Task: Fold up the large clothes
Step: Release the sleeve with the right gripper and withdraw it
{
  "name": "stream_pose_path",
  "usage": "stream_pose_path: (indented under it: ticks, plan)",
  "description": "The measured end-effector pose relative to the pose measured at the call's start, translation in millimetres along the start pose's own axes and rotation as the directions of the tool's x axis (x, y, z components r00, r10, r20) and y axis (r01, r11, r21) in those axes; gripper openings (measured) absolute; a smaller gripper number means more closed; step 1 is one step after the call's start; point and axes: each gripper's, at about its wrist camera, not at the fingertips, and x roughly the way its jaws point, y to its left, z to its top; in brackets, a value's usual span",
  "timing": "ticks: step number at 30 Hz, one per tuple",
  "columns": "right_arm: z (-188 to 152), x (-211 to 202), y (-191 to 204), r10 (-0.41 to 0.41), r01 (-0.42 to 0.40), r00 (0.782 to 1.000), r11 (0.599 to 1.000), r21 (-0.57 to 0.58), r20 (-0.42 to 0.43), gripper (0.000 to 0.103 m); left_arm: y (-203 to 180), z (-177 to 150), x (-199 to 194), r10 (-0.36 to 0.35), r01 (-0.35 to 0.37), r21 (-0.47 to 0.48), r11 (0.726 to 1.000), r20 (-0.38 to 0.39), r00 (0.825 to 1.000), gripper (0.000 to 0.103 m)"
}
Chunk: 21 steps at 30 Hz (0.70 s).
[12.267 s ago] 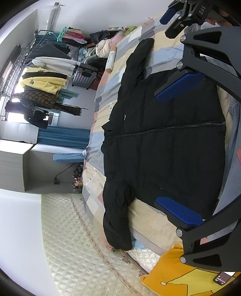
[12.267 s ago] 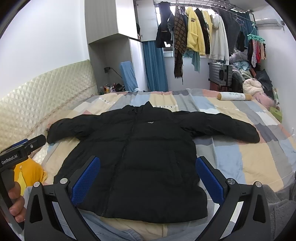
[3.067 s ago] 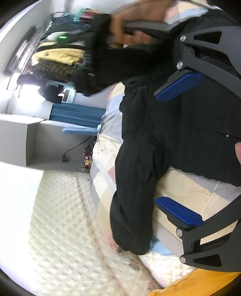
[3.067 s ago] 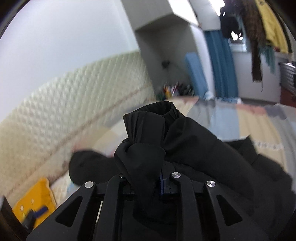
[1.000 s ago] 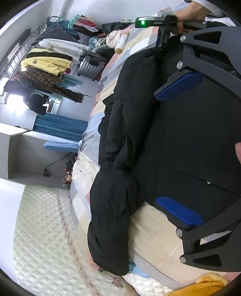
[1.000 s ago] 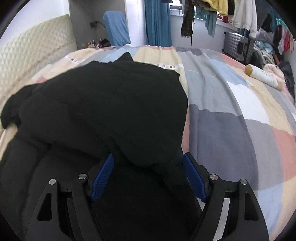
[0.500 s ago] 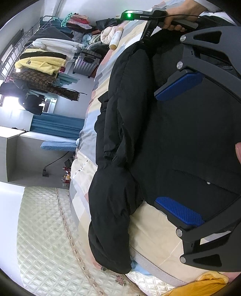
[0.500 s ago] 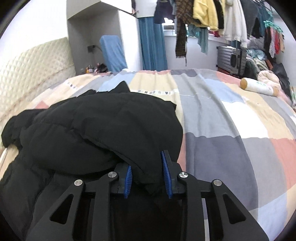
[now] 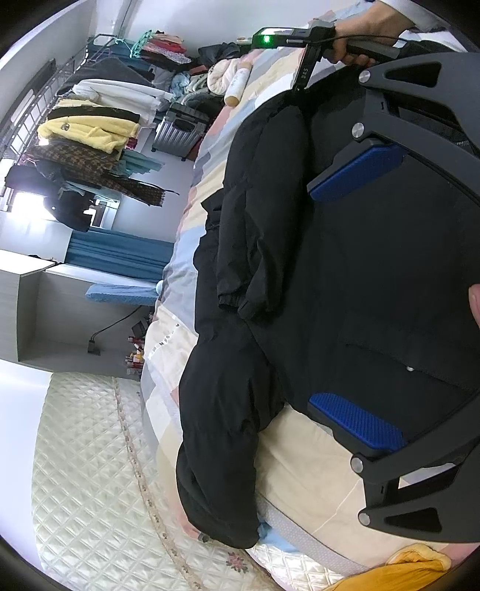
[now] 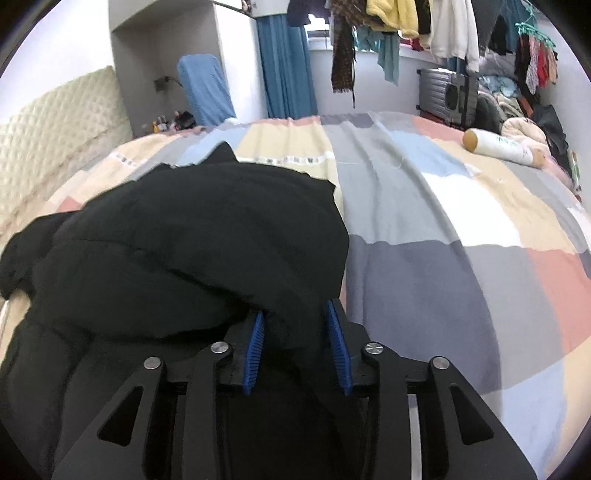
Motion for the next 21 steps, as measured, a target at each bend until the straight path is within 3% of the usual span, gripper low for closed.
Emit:
stream_pose_path:
  ticks: [12, 21]
  plan:
    - [-3, -97, 37, 0.103, -0.108, 0.985, 0.994, 0.031, 0.135, 0.038, -10, 1, -21, -0.025, 0.025, 0.021, 0.999, 0.037, 0.999, 0.103]
    - [-28, -159, 75, 0.151, -0.136, 0.964, 0.987, -0.081, 0.219, 0.038, -13, 2, -47, -0.039, 0.037, 0.029, 0.999, 0.073, 0.997, 0.103]
